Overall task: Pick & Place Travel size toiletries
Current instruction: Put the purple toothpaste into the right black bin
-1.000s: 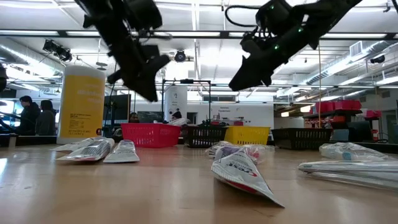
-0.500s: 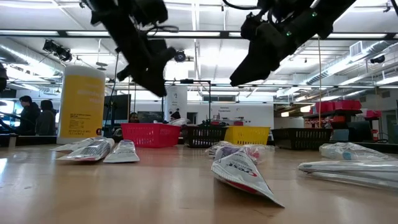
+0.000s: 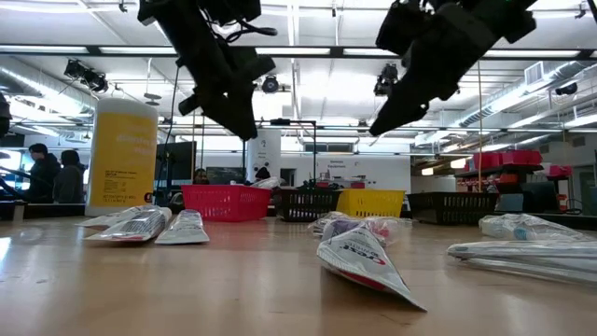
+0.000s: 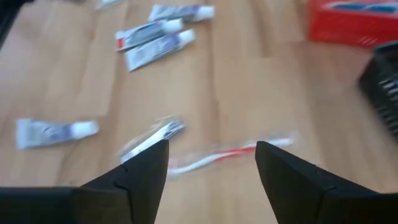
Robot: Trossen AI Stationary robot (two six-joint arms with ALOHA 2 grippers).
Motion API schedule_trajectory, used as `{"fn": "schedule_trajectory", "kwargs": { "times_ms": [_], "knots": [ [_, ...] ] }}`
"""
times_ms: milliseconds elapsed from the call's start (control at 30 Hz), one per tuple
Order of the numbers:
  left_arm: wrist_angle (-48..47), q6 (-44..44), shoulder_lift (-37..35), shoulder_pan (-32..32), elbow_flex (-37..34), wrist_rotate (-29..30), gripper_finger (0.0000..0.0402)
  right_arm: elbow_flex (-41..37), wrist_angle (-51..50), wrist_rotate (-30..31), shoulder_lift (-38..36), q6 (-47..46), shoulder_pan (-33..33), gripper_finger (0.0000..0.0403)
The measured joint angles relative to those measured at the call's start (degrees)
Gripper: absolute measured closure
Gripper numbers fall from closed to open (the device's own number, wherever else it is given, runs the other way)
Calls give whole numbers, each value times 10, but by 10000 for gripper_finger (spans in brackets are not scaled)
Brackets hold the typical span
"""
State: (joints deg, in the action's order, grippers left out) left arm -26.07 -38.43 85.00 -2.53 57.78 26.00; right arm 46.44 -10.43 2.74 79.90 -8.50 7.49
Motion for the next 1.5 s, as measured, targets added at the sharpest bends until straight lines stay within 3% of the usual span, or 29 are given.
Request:
{"fn": "schedule_trajectory", "kwargs": {
  "times_ms": [233, 467, 633, 900, 1167, 1367, 1500],
  "knots": [
    [-1, -44, 9, 50, 0, -48, 317, 0, -29, 0, 0, -39, 49, 176],
    [-2, -78, 15, 118, 0, -49, 317, -11, -25, -5, 0, -61, 88, 193],
    [-1, -104, 20, 155, 0, -49, 317, -37, 17, -5, 0, -65, 109, 175],
    [-1, -148, 25, 178, 0, -99, 313, -66, 66, 11, 0, -76, 122, 138],
    [-2, -197, 25, 199, 0, -136, 272, -75, 117, 12, 0, -28, 120, 158],
    [-1, -99, 25, 206, 0, -97, 257, -75, 128, 12, 0, 13, 120, 170],
    [-1, -113, 25, 206, 0, -89, 258, -75, 126, 11, 0, 27, 120, 162]
  ]
}}
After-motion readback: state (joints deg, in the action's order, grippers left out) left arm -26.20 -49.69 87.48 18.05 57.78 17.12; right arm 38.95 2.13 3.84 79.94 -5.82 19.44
